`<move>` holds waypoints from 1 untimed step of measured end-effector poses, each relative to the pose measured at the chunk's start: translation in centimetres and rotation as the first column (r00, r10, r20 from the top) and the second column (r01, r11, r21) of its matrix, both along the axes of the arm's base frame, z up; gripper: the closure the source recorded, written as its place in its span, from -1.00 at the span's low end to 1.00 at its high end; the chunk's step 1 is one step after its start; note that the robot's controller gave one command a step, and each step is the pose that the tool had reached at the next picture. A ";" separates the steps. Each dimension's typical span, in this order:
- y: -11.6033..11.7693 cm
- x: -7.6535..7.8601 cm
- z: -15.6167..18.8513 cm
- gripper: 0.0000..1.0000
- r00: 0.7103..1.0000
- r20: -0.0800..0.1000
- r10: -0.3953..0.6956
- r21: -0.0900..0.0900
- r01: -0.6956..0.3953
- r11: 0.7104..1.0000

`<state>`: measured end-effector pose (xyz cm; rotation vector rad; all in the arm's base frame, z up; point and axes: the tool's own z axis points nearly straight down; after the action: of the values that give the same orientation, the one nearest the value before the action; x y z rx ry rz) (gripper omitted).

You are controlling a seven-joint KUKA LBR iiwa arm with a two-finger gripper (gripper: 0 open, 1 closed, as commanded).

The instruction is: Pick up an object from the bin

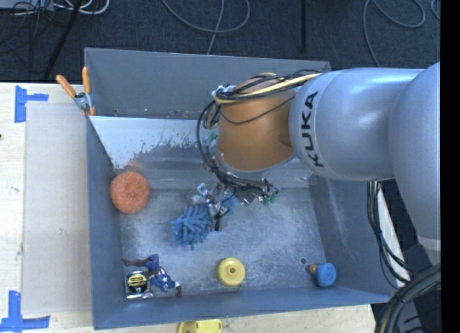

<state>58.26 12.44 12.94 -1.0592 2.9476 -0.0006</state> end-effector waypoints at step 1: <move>-0.5 -1.0 1.9 1.00 1.000 -0.022 -0.002 -0.004 0.002 1.000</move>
Offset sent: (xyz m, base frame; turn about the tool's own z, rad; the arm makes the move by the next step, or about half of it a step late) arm -0.0043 0.0508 -0.0594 -0.0393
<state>57.25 11.98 14.82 -1.0639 2.9698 0.0055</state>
